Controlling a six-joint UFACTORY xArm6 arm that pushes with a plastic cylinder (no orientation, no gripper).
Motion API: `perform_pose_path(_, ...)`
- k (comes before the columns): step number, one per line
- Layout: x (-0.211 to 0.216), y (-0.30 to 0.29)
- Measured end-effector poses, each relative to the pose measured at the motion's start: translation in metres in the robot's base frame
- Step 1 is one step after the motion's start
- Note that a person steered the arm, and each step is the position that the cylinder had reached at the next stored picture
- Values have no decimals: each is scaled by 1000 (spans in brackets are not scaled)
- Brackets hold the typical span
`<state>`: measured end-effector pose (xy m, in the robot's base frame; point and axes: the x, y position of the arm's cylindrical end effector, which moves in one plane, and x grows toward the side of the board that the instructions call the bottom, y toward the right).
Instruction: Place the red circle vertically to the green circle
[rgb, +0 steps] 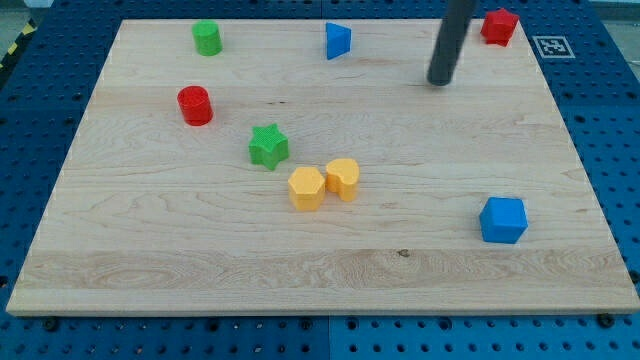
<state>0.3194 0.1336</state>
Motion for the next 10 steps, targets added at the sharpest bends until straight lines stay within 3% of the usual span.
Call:
perform_pose_path(1, 12, -61)
perform_pose_path(4, 13, -116)
perform_pose_path(8, 9, -281)
perform_pose_path(10, 35, -296)
